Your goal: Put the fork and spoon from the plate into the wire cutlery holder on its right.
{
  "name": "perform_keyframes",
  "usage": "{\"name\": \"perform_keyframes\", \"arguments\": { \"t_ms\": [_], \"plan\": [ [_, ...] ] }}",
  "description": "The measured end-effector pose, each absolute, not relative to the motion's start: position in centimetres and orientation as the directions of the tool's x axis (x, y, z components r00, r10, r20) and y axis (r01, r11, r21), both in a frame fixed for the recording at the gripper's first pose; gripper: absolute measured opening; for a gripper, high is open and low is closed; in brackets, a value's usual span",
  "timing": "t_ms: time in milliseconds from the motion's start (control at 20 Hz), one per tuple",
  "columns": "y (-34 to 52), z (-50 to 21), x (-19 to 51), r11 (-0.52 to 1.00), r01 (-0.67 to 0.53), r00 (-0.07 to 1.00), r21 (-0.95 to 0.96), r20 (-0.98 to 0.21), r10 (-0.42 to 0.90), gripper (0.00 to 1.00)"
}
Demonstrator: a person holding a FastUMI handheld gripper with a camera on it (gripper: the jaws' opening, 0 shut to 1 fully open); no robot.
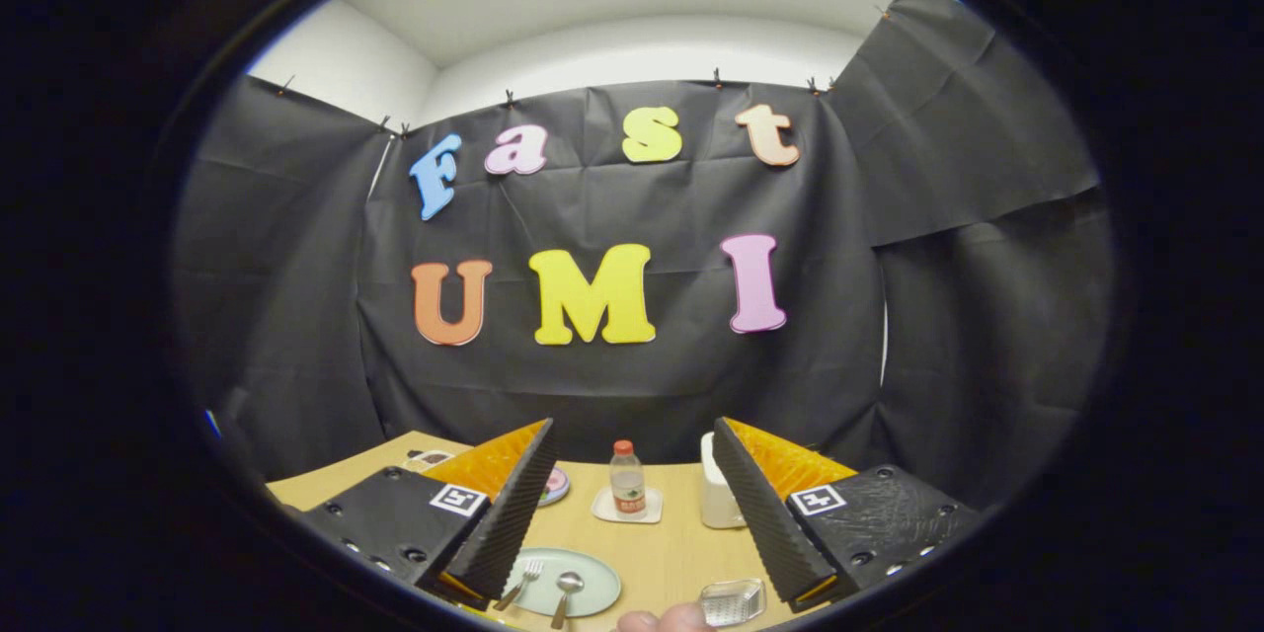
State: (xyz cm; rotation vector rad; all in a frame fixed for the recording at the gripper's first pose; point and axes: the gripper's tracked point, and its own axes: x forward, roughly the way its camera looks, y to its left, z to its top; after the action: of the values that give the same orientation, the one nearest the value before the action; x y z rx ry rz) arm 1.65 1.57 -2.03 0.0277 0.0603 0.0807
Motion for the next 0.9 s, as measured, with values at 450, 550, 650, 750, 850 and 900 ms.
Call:
{"name": "perform_keyframes", "arguments": {
  "t_ms": [450, 550, 650, 750, 850, 900],
  "plan": [
    [4.7, -9.7, 0.8, 0.986, -0.162, 0.944, 0.035, -0.285, 0.165, 0.95],
    [5.8, -12.5, 0.3, 0.986, -0.166, 0.92, 0.028, -0.355, 0.165, 0.96],
    [6.8, -15.0, 0.0, 0.985, -0.169, 0.896, 0.026, -0.412, 0.165, 0.96],
    [7.6, -17.6, 0.1, 0.986, -0.165, 0.869, 0.015, -0.471, 0.153, 0.96],
    [9.1, -20.3, 0.0, 0.983, -0.183, 0.829, 0.029, -0.533, 0.17, 0.96],
    [9.5, -21.8, 0.0, 0.983, -0.184, 0.806, 0.025, -0.568, 0.166, 0.96]
  ]
}}
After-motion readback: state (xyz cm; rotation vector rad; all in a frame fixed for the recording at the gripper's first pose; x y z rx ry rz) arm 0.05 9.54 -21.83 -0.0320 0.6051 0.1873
